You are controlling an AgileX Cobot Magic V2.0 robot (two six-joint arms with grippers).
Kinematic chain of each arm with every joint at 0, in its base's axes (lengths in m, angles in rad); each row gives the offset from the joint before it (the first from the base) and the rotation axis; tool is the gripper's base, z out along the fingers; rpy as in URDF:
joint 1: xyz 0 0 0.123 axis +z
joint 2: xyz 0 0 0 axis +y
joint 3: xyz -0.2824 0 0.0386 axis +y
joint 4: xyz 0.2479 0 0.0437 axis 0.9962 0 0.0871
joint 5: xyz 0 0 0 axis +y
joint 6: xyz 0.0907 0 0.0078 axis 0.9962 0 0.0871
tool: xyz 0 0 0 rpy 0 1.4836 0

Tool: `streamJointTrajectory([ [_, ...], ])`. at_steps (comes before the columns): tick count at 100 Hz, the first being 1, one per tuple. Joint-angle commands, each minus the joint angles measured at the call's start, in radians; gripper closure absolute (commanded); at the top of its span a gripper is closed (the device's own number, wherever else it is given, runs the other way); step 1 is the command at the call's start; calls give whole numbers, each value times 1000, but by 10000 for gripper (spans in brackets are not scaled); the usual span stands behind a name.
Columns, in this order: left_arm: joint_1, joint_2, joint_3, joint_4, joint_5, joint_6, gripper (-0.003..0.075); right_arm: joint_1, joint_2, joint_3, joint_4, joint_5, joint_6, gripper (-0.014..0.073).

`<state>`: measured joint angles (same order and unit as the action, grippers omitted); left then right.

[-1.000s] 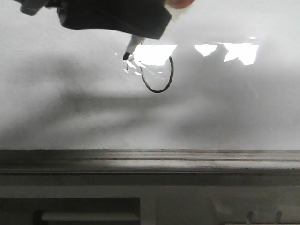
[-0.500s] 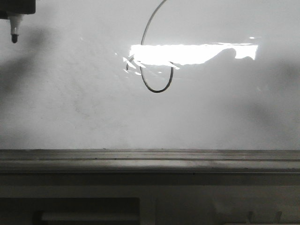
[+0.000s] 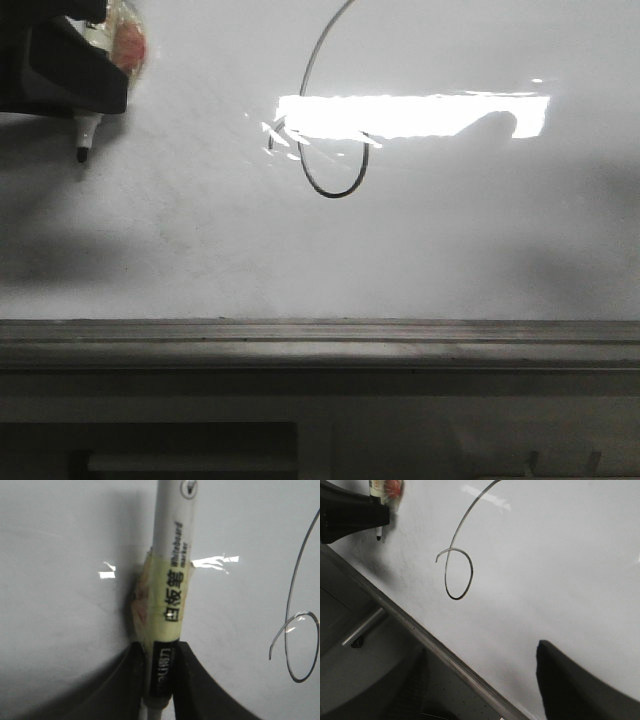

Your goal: Write number 6 on whiteboard

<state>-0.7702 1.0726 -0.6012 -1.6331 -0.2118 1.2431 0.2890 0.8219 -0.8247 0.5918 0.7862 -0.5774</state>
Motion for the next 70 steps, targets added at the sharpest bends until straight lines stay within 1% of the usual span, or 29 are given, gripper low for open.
streamJointTrajectory([
  [1, 1, -11, -42, 10, -13, -7, 740, -9, -7, -24, 32, -55, 1, 177],
  [15, 1, -11, -41, 10, -15, -7, 737, -9, -7, -24, 32, -55, 1, 177],
  [21, 1, -11, -41, 12, -18, -7, 723, -9, -7, -24, 32, -55, 1, 177],
  [30, 1, -11, -41, 12, -31, -7, 661, -9, -7, -24, 32, -55, 1, 177],
  [40, 1, -11, -41, 12, -42, -7, 552, -9, -7, -24, 32, -55, 1, 177],
  [41, 1, -11, -41, 12, -42, -7, 526, -9, -7, -24, 32, -55, 1, 177],
  [42, 1, -11, -41, 12, -42, -7, 526, -9, -7, -24, 32, -55, 1, 177],
  [47, 1, -11, -41, 12, -48, -7, 448, -9, -7, -24, 32, -55, 1, 177],
  [55, 1, -11, -41, 12, -61, -7, 381, -9, -7, -24, 32, -55, 1, 177],
  [60, 1, -11, -41, 12, -76, -5, 360, -9, -7, -24, 32, -55, 1, 177],
  [70, 1, -16, -41, 12, -94, 5, 357, -9, -7, -24, 32, -55, 1, 177],
])
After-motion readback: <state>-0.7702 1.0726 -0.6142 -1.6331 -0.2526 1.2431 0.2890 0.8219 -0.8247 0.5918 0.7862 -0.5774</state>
